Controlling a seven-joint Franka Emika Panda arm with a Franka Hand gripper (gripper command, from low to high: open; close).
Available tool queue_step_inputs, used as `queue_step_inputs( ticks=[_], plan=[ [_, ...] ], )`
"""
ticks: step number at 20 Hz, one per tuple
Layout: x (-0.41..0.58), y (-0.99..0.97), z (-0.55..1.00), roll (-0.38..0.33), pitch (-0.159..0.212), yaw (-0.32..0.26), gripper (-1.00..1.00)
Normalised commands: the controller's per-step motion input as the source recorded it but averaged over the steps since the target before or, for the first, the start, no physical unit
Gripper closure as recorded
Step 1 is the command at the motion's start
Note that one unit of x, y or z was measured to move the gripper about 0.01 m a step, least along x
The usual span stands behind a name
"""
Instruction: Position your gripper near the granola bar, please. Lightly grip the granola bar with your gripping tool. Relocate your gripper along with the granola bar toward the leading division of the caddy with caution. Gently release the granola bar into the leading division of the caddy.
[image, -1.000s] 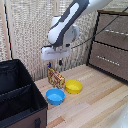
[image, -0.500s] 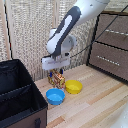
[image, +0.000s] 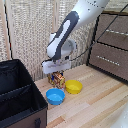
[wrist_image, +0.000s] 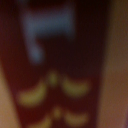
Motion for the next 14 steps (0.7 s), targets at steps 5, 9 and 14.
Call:
queue_step_inputs(
  ticks=[5,9,14],
  plan=[
    [0.043,0.01,0.14,0.0,-0.002,-0.024,1.0],
    [0.115,0.0,0.48,0.013,0.0,-0.042,1.0],
    [0.198,0.0,0.79,0.0,0.008,-0.027,1.0]
  ],
)
